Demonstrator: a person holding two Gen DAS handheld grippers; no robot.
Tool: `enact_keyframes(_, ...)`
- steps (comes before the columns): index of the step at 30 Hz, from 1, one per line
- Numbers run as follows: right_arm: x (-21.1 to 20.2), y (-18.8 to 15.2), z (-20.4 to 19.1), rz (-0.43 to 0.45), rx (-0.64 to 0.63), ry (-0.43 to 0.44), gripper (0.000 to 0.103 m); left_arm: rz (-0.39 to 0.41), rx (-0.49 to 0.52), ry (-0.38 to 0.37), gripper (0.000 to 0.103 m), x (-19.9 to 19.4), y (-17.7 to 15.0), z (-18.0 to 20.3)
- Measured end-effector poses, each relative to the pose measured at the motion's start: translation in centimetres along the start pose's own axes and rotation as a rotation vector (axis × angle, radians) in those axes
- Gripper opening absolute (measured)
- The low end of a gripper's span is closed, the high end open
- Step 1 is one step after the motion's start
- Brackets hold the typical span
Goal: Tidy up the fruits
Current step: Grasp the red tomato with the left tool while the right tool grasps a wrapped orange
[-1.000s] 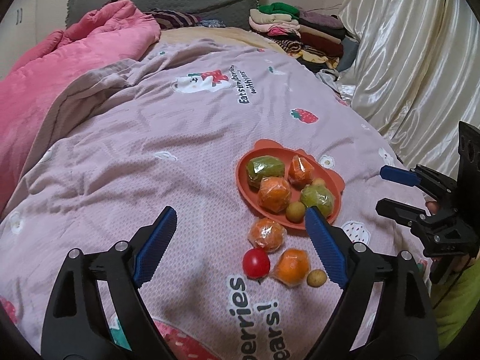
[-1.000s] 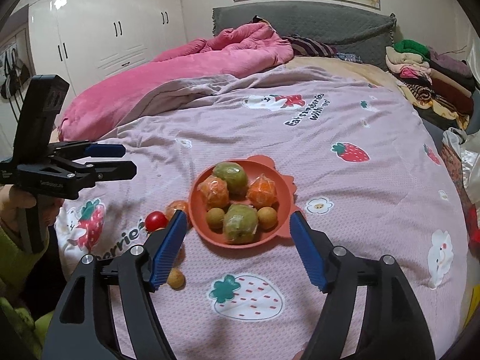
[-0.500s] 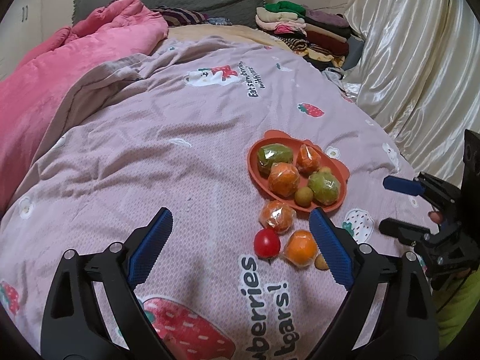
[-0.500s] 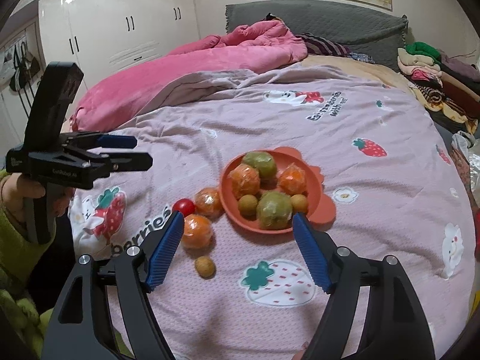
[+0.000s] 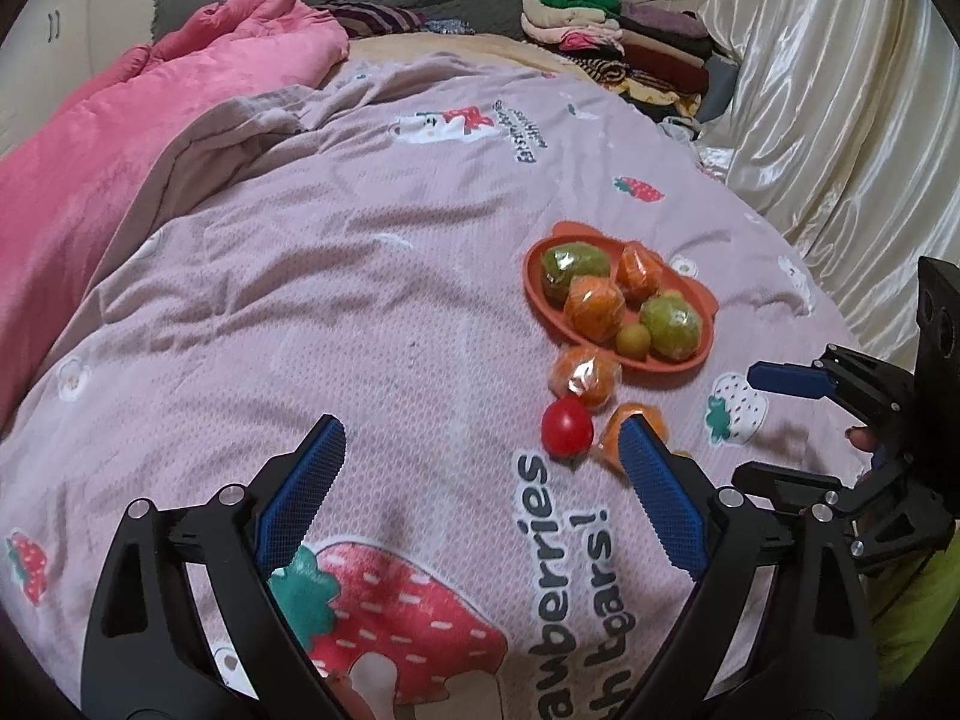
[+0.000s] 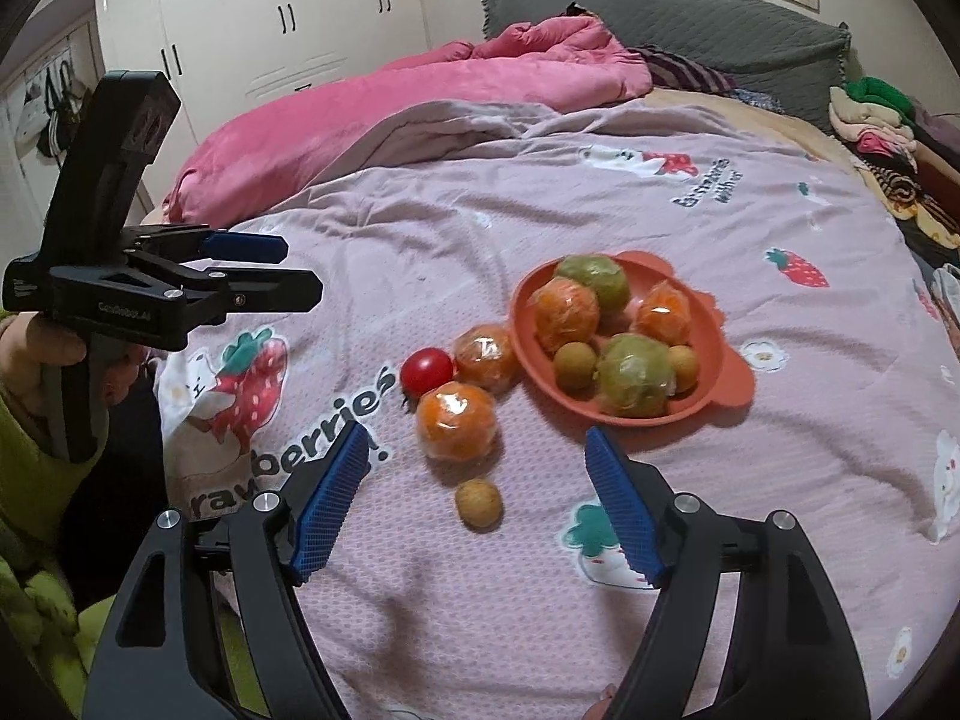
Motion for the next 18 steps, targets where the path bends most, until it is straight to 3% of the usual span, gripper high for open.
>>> enact_keyframes(7, 1.6, -0.2, -0.6, -0.027, -0.03, -0.014, 0.074, -0.047, 0.005, -0.043, 0.084, 1.4, -0.7, 0.3)
enact_keyframes(9, 2.3, -0.2, -0.7, -0.034, -0.039, -0.011, 0.074, -0.069, 0.006, -0.061, 0.072, 2.0, -0.8, 0.3)
enact_keyframes(14, 3.8, 0.3, -0.9, -0.053, -0.059, -0.017, 0.072, -0.097, 0.011, -0.096, 0.058, 2.9, -0.9, 0.6)
enact_keyframes(18, 5.0, 0.6, -0.8, -0.069, -0.069, -0.008, 0.06, -0.121, 0.012, -0.122, 0.053, 3.8, -0.8, 0.9)
Point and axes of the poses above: each gripper's, at about its wrist camera, not at the fingertips, and x roughly the way its jaws point, z to its right, y to its top, the point moved 6 cm from there along x, roughly the way its jaws point, and after that the axes turned 10 degrees about -z, right-handed, at the moved point
